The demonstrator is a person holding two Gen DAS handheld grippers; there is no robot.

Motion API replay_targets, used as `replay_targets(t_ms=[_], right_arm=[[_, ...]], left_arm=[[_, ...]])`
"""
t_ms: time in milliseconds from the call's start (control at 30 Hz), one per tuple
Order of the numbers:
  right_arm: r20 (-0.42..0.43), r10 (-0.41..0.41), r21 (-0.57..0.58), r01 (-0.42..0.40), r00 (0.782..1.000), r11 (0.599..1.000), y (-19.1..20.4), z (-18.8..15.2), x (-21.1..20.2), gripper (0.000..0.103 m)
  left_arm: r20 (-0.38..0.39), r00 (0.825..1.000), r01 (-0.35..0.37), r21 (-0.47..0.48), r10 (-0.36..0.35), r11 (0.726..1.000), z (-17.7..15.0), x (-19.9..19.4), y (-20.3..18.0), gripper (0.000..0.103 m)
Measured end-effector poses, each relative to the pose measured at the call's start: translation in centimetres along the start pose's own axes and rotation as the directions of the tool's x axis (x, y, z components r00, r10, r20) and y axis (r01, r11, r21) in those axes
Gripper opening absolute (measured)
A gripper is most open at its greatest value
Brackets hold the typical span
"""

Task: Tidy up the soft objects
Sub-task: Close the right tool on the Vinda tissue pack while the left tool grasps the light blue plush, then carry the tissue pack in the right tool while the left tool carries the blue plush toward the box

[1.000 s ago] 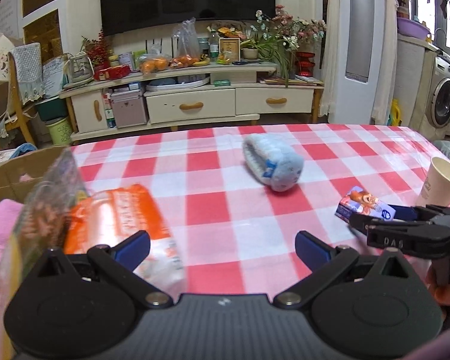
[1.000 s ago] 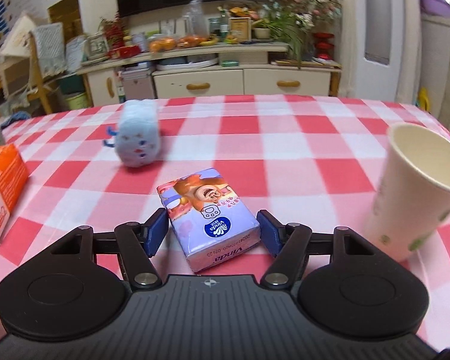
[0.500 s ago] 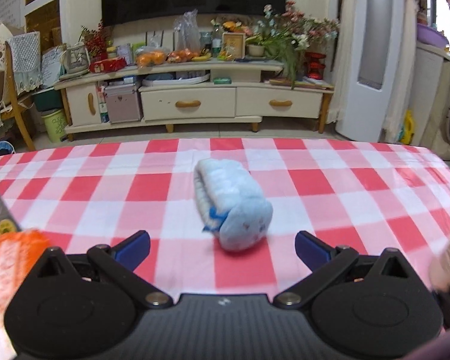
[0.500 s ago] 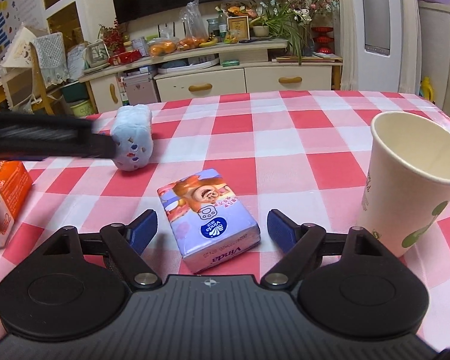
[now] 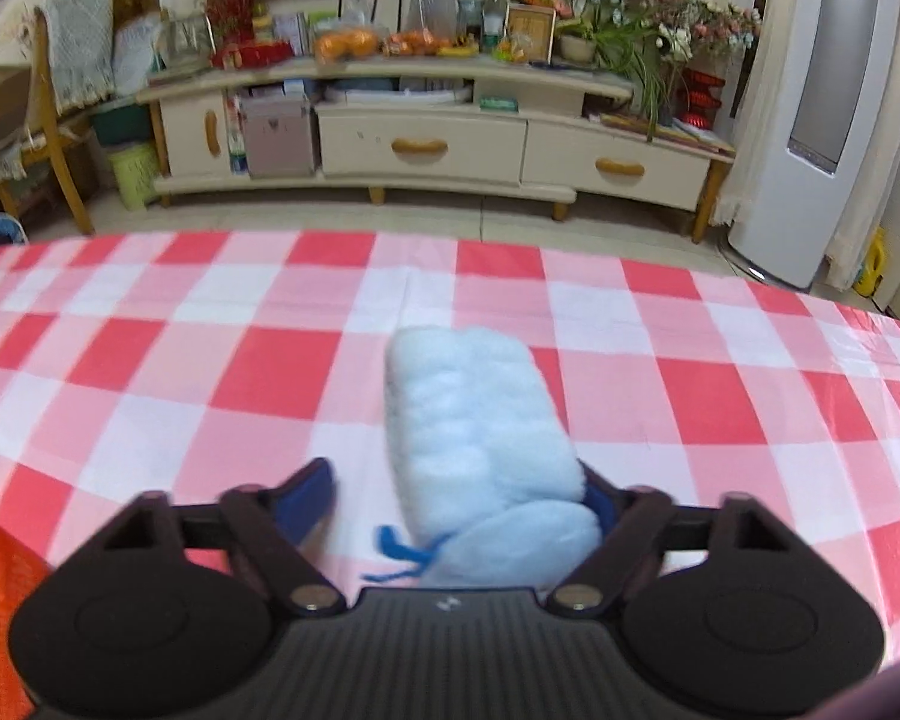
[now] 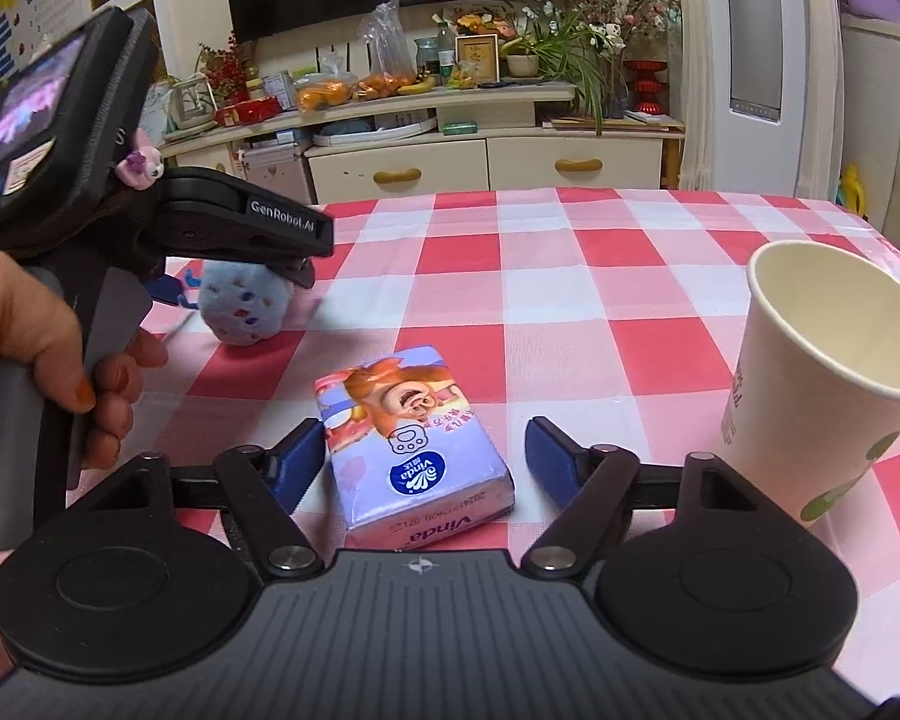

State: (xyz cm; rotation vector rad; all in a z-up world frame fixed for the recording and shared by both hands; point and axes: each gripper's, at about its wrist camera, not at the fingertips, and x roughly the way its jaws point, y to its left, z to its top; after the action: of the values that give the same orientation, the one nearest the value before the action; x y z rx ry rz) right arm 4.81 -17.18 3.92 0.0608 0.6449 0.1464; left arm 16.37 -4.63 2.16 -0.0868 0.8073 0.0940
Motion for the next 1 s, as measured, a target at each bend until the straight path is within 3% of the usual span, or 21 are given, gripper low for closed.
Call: replay_targets(t_ms=[67, 200, 467, 1000], right_arm=[[0.001, 0.003, -0.005, -0.003, 1.000, 1.000, 0.0, 0.1, 0.1, 0.080], [0.002, 0.006, -0.015, -0.006, 1.000, 1.000, 0.0, 0.1, 0.2, 0.071], [0.005, 0.008, -0.031, -0.008, 1.000, 0.999, 0.1, 0.2, 0.2, 0.068], [0.014, -0.042, -0.017, 0.042, 0.999, 0.999, 0.5, -0.5, -0.4, 0.067]], left_arm=[[0.015, 1.000, -0.007, 0.023, 0.007, 1.000, -0.2, -0.2, -0.3, 0.069], [0.024, 1.000, 0.014, 0.035, -0.015, 0.999, -0.3, -0.7, -0.2, 0.046], [0.009, 0.998, 0.068, 0.020, -0.069, 0.997, -1.3, -2.1, 1.5, 0.043], [-0.023, 0.993, 0.112, 0.008, -0.112, 0.994, -7.0, -9.2, 6.3, 0.043]])
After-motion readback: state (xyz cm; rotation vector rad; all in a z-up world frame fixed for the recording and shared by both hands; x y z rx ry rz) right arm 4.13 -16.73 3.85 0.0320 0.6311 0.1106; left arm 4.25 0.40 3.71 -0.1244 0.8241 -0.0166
